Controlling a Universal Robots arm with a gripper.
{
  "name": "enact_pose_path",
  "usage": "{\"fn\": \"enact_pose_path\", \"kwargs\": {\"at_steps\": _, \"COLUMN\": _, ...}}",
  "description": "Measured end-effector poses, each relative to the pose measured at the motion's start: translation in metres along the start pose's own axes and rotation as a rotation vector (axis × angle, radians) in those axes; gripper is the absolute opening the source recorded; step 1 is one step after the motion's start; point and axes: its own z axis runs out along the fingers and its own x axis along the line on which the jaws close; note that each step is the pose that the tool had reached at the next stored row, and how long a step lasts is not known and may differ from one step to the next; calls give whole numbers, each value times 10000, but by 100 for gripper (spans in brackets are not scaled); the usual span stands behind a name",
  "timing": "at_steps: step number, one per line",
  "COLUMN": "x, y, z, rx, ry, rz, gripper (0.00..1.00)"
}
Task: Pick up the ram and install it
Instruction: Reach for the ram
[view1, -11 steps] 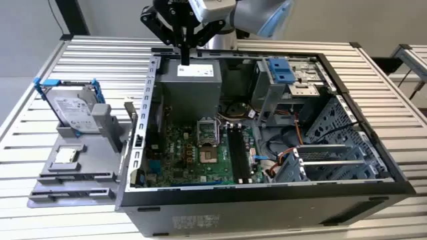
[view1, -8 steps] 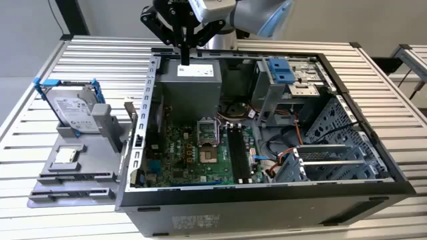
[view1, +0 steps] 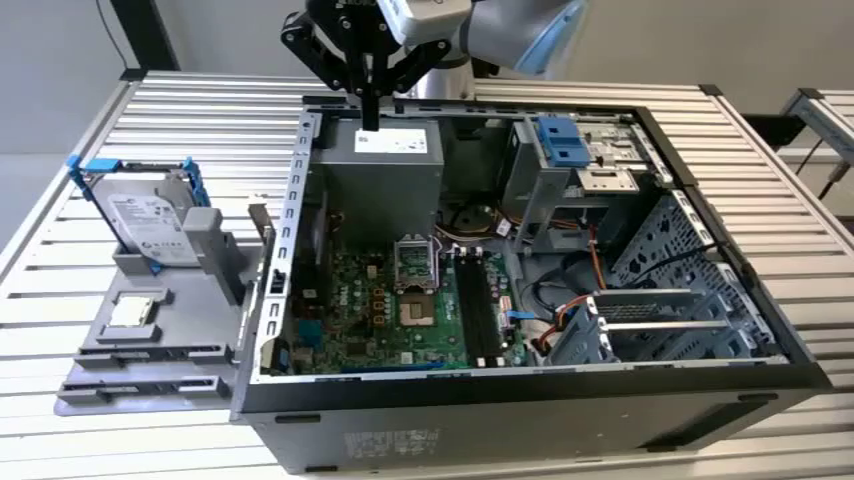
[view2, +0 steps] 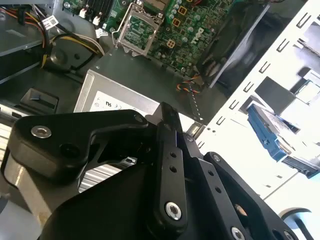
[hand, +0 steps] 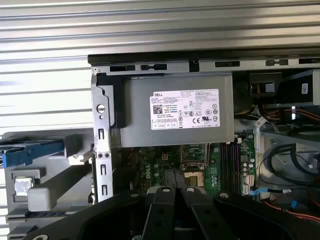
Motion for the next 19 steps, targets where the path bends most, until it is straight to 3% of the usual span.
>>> {"fn": "enact_pose_path", "kwargs": {"at_steps": 10, "x": 8, "y": 2, "z": 0, "rx": -1, "ry": -1, "rz": 2, "gripper": 0}}
{"fn": "enact_pose_path", "kwargs": {"at_steps": 19, "x": 183, "y": -11, "z": -4, "rx": 0, "ry": -1, "rz": 8, "gripper": 0}}
